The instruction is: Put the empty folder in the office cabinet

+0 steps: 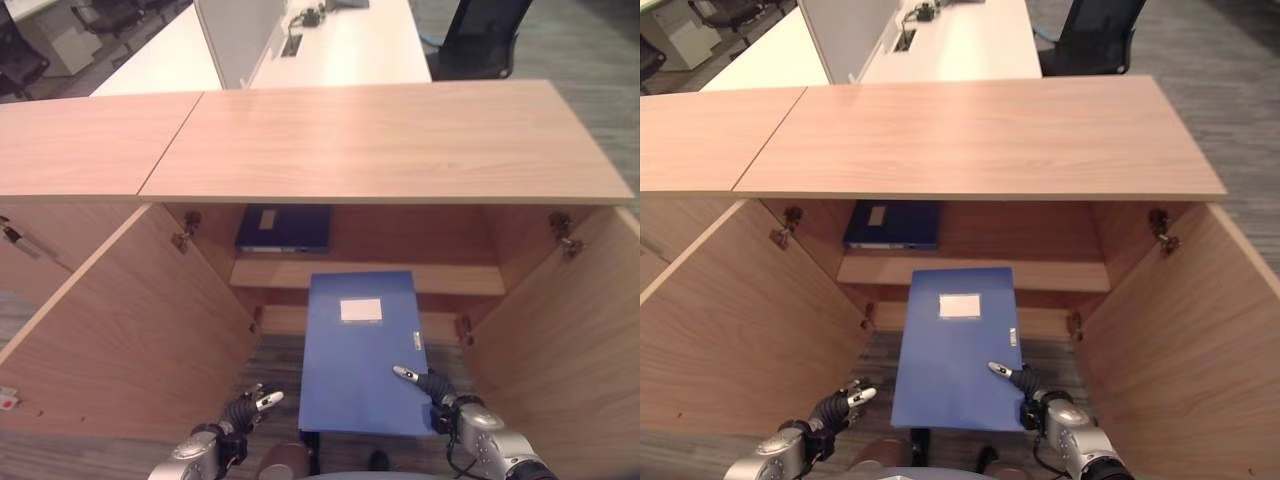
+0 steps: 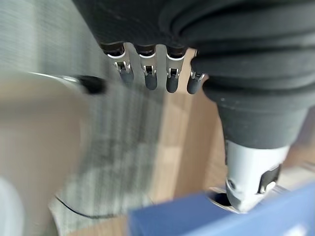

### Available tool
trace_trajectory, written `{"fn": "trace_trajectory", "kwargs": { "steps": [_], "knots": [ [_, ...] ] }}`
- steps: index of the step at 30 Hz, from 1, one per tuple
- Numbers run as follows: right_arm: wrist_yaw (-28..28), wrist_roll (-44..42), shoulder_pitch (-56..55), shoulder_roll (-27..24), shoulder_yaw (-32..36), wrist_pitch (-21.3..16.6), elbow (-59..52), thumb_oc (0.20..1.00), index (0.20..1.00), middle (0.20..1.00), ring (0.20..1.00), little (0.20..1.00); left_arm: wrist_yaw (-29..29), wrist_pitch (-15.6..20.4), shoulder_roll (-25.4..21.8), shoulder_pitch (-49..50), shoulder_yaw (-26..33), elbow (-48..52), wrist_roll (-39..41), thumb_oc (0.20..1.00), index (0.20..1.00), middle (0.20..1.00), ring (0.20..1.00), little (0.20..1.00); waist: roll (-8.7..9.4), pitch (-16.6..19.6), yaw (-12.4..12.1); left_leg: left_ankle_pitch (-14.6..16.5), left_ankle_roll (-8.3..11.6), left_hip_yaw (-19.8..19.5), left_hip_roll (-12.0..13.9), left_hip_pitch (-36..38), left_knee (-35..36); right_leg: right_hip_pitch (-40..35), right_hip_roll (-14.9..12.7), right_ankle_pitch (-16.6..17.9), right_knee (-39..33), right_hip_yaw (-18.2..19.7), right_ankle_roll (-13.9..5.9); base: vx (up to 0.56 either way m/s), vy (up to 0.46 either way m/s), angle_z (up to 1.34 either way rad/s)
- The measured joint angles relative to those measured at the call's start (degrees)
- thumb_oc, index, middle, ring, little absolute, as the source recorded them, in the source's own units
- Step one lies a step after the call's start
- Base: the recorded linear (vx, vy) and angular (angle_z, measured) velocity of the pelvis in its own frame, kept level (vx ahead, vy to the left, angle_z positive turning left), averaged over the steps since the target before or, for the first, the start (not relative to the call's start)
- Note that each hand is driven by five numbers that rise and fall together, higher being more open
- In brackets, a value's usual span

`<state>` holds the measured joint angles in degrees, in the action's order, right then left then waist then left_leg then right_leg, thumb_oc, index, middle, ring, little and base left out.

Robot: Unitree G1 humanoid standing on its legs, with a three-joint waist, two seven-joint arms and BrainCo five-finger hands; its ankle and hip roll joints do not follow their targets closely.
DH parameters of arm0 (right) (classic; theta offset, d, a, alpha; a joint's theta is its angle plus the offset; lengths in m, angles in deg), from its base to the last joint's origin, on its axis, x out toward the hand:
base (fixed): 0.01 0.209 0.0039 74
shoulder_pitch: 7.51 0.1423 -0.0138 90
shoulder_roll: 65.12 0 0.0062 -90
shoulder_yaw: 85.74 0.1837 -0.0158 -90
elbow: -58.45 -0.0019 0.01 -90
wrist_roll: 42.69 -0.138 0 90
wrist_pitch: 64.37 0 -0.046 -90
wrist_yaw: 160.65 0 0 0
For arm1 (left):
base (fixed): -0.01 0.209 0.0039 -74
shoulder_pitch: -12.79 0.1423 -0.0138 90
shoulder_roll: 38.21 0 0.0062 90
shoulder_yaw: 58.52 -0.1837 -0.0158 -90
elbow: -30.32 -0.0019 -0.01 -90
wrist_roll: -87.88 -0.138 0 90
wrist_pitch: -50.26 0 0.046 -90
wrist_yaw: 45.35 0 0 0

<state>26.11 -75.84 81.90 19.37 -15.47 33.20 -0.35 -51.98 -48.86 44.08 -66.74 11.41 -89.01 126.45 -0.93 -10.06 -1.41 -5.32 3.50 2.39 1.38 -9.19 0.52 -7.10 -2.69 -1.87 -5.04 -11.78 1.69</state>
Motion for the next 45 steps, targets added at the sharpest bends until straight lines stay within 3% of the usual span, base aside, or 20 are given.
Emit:
{"fn": "trace_trajectory", "kwargs": {
  "steps": [2,3,4,7,11,13,15,17,18,20,22,23,25,27,29,32,34,39,45],
  "knots": [
    [-0.7,-1.3,-0.7,-0.3,1.8,0.0,-0.4,0.2,0.2,0.2,0.2,0.2,1.3,-0.2,3.8,3.9,2.6,0.1,1.6,1.0,1.0,1.0,1.0,1.0,-2.49,-0.6,-0.9,-1.0,-1.26,0.8,1.1,1.6,5.3,-1.1,0.1,-1.2,-0.3,2.2,-2.59,0.27,0.253,-0.69],
    [-0.8,-1.8,-1.8,-0.3,2.5,0.0,-1.2,0.2,0.2,0.2,0.2,0.2,1.6,-0.2,4.5,5.2,3.2,0.1,1.6,1.0,1.0,1.0,1.0,1.0,-3.51,-0.4,-0.6,-3.2,-2.02,0.9,1.0,3.3,5.3,-2.7,0.0,-1.9,-0.3,2.6,-3.72,0.25,0.305,-0.7],
    [-1.3,-1.8,-2.9,0.3,2.5,-0.1,-1.6,0.2,0.2,0.2,0.2,0.2,2.1,-0.1,4.5,6.8,4.3,-0.1,2.6,1.0,1.0,1.0,1.0,1.0,-1.75,0.7,0.1,-3.8,-3.43,2.7,-0.7,3.9,5.3,-3.1,-2.2,-3.0,-0.3,3.2,-5.56,0.23,0.302,-0.41],
    [-1.7,-1.8,-3.2,1.5,2.4,-0.1,-2.5,0.2,0.2,0.2,0.2,0.2,2.4,-0.2,2.1,5.3,4.5,0.1,3.7,1.0,1.0,1.0,1.0,1.0,0.79,1.2,0.3,-3.3,-5.06,4.1,-3.2,3.7,4.6,-2.4,-5.2,-3.0,-0.2,2.6,-7.0,0.09,0.14,-0.18],
    [-2.3,-1.8,-2.2,3.7,2.4,-0.2,-2.7,0.2,0.2,0.2,0.2,0.2,3.1,0.6,0.8,2.7,4.7,0.3,3.8,1.0,1.0,1.0,1.0,1.0,0.54,1.6,-0.4,-1.7,-7.21,5.7,-4.7,3.9,4.6,-0.7,-6.9,-1.6,1.4,1.9,-9.54,0.1,0.266,-0.18],
    [-3.0,-1.8,-1.8,3.9,2.3,-0.2,-4.6,0.2,0.2,0.2,0.2,0.2,3.3,0.3,1.2,3.0,3.3,-0.1,3.8,1.0,1.0,1.0,1.0,1.0,-1.53,1.5,-0.6,-1.1,-7.96,7.0,-4.2,4.4,4.6,2.4,-7.3,-2.5,7.5,2.0,-10.66,-0.04,0.219,-0.45],
    [-3.0,-1.8,-1.5,4.4,1.9,-0.5,-4.9,0.2,0.2,0.2,0.2,0.2,3.5,0.4,1.1,3.4,2.3,-0.1,3.8,1.0,1.0,1.0,1.0,1.0,-2.27,1.7,0.0,-0.7,-8.48,7.5,-4.3,4.6,4.6,5.9,-7.8,-3.8,13.4,2.0,-11.52,-0.03,0.289,-0.32],
    [-3.5,-1.8,1.2,3.8,0.8,-0.6,-5.5,0.2,0.2,0.2,0.2,0.2,3.7,0.5,1.5,3.3,1.0,-0.6,4.0,1.0,1.0,1.0,1.0,1.0,-4.29,-0.1,0.7,-0.3,-8.88,8.6,-3.5,4.1,4.7,13.6,-8.8,-4.1,27.3,1.8,-11.77,0.02,0.088,-0.36],
    [-3.9,-1.9,1.3,3.3,0.6,-0.8,-8.3,0.2,0.2,0.2,0.2,0.2,3.6,0.5,1.2,3.3,-0.2,-1.7,4.8,1.0,1.0,1.0,1.0,1.0,-4.05,-1.0,1.4,0.7,-9.18,9.6,-4.0,3.7,4.7,19.6,-11.1,-5.8,32.3,1.0,-11.29,-0.05,0.032,-0.42],
    [-4.5,-2.4,1.3,2.3,-0.6,-0.7,-13.6,0.2,0.2,0.2,0.2,0.2,3.7,0.5,0.4,3.4,-2.2,-2.0,6.0,1.0,1.0,1.0,1.0,1.0,-3.73,-1.9,1.4,0.6,-9.06,10.5,-4.2,2.0,4.5,22.5,-13.3,-6.1,28.5,-4.2,-10.0,-0.11,-0.08,-0.27],
    [-4.7,-4.5,4.6,1.8,-2.0,-1.3,-17.4,0.2,0.2,0.2,0.2,0.2,3.9,0.8,0.0,3.1,-3.0,-1.9,6.2,1.0,1.0,1.0,1.0,1.0,-2.63,-4.2,1.0,0.5,-8.74,12.1,-3.6,-1.1,1.9,25.5,-14.7,-5.4,21.8,-8.8,-11.2,-0.11,-0.08,-0.26],
    [-4.9,-5.5,6.8,1.9,-2.7,-1.8,-18.1,0.2,0.2,0.2,0.2,0.2,4.0,0.8,-0.1,2.7,-3.0,-2.2,6.2,1.0,1.0,1.0,1.0,1.0,-2.06,-5.3,0.9,0.9,-8.67,12.7,-3.3,-2.7,0.4,26.5,-15.0,-4.3,19.1,-10.2,-10.8,-0.07,-0.143,-0.23],
    [-5.7,-7.0,12.5,2.2,-2.5,-3.9,-18.4,0.2,0.2,0.2,0.2,0.2,4.2,0.7,0.9,0.1,-3.3,-3.2,6.5,1.0,1.0,1.0,1.0,1.0,-1.46,-8.1,0.5,1.5,-8.65,12.5,-2.7,-6.3,-3.0,28.1,-15.1,-0.8,15.2,-10.7,-9.97,-0.12,-0.191,0.17],
    [-7.7,-9.7,18.6,2.1,-0.2,-7.8,-18.7,0.2,0.2,0.2,0.2,0.2,4.6,2.0,1.1,-4.6,-4.7,-1.9,7.6,1.0,1.0,1.0,1.0,1.0,-1.39,-12.3,-0.2,3.8,-7.29,9.8,-1.6,-14.3,-12.0,30.7,-13.7,1.7,16.8,-9.7,-7.59,-0.08,-0.159,0.59],
    [-9.3,-10.8,22.4,1.6,1.2,-8.7,-17.9,0.2,0.2,0.2,0.2,0.2,4.9,2.4,0.9,-5.6,-4.2,-1.0,7.9,1.0,1.0,1.0,1.0,1.0,-1.23,-14.9,-1.4,4.9,-6.42,8.5,-0.7,-16.8,-15.7,33.0,-14.0,3.3,21.4,-9.7,-7.17,0.0,-0.099,0.38],
    [-10.1,-10.8,24.4,1.0,2.4,-10.2,-18.1,0.2,0.2,0.2,0.2,0.2,4.7,2.7,0.1,-5.9,-3.8,0.1,7.9,1.0,1.0,1.0,1.0,1.0,-0.94,-15.2,-1.4,8.4,-5.05,6.1,0.5,-23.6,-24.4,38.7,-14.5,0.9,28.6,-10.2,-5.05,0.01,-0.04,0.32],
    [-10.2,-11.2,24.4,0.0,1.6,-11.0,-19.2,0.2,0.2,0.2,0.2,0.2,5.1,2.7,-1.6,-5.7,-4.6,2.5,5.7,1.0,1.0,1.0,1.0,1.0,-1.44,-15.1,-1.1,10.9,-5.87,5.7,2.1,-27.4,-29.3,42.4,-14.6,-1.6,34.7,-9.9,-4.15,-0.01,-0.006,-0.02],
    [-10.5,-13.0,23.1,-1.9,2.9,-12.4,-21.3,0.2,0.2,0.2,0.2,0.2,5.7,4.6,-6.2,-6.0,-2.7,11.5,0.4,1.0,1.0,1.0,1.0,1.0,-1.77,-14.8,-0.5,16.3,-5.37,4.5,3.1,-37.5,-43.8,52.7,-17.6,-9.9,51.1,-7.9,-1.6,0.02,-0.055,0.1],
    [-11.4,-13.0,21.8,-2.1,4.8,-13.9,-23.1,0.2,0.2,0.2,0.2,0.2,6.2,5.2,-6.2,-5.6,-1.7,12.1,0.2,1.0,1.0,1.0,1.0,1.0,-3.37,-12.4,-0.9,22.3,-4.67,1.7,3.5,-45.6,-56.4,58.7,-20.1,-17.6,64.5,-7.7,0.38,0.05,-0.078,0.2]
  ]
}}
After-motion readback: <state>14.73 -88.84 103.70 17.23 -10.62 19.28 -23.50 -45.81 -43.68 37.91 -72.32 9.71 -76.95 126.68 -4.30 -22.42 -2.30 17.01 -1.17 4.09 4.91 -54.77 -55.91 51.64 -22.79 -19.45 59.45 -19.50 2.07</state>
